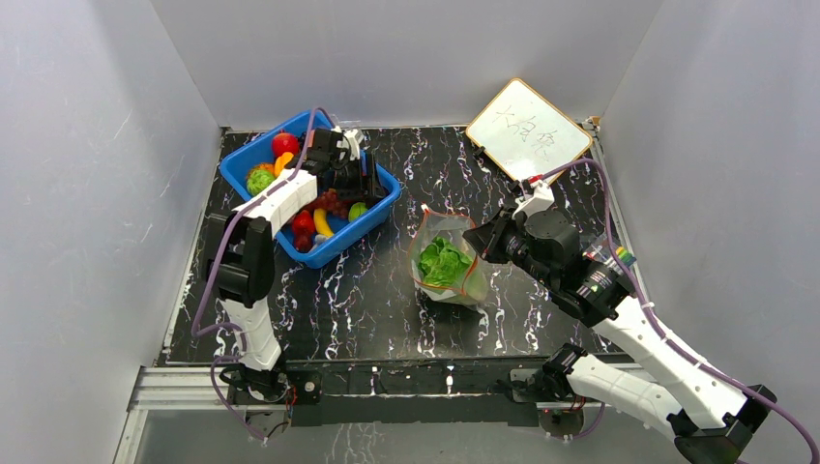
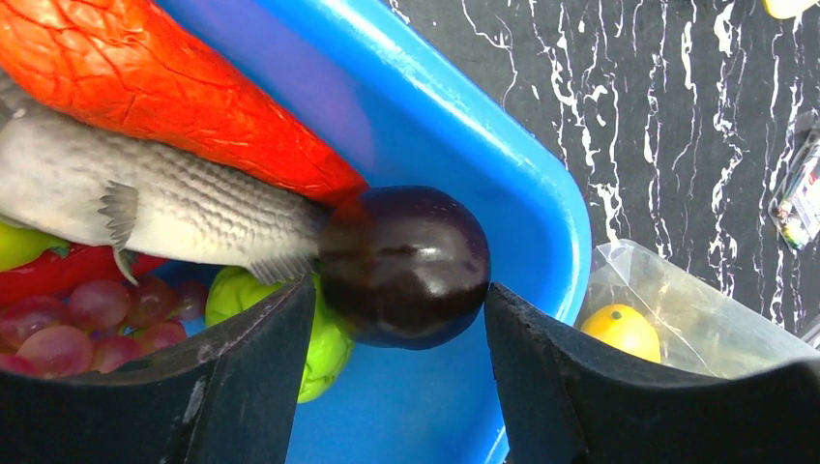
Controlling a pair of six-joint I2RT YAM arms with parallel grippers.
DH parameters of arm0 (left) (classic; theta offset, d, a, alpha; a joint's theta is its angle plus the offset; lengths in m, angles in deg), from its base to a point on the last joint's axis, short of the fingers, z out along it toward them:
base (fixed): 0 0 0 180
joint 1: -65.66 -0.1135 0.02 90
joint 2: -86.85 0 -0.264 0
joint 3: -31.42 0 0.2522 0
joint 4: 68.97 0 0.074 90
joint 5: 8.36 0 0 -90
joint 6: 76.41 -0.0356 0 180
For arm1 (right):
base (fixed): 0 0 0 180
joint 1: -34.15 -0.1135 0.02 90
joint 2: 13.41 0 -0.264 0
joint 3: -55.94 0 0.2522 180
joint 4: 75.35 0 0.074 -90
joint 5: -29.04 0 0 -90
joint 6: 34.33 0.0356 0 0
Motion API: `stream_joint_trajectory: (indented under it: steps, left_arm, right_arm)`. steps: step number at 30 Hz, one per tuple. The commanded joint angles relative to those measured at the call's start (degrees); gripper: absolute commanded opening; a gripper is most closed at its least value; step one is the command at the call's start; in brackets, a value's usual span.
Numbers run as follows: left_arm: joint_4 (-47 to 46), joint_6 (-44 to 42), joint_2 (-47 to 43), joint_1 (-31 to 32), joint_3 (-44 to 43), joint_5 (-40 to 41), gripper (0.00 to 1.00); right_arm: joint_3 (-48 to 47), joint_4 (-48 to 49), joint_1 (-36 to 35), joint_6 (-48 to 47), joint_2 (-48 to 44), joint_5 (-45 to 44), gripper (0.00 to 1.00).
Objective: Place the food in the zip-top bag and seal the zipper
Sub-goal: Pick up the fake fruit from the bin.
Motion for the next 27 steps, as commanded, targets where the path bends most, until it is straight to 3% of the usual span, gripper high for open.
stream_joint_trajectory:
  steps: [1, 5, 10, 17, 27]
  left_arm:
    - [-1.84, -1.32, 0.53, -0.42, -1.3, -4.41, 0.62]
    - [-1.11, -0.66, 1.74, -0.37, -2.15, -4.0, 0.59]
    - [-0.79, 0.64, 1.23, -0.37, -3.01, -2.42, 0.37]
    - [-1.43, 3.5, -3.67, -0.43, 0.39, -0.62, 0.32]
    - [0.57, 3.38, -12.67, -0.43, 1.68, -1.1, 0.3]
  right_arm:
    - [-2.39, 3.08, -0.07, 0.42, -1.23, -0.49, 0.0]
    - [-2.05, 3.64, -0.07, 0.43, -1.44, -0.36, 0.0]
    - [-3.16, 3.27, -0.02, -0.21, -0.3, 0.21, 0.0]
    - [-5.8, -0.25, -0.01, -0.94, 1.61, 0.2, 0.0]
    - [-7.13, -0.44, -0.03, -4.46, 1.95, -9.42, 0.0]
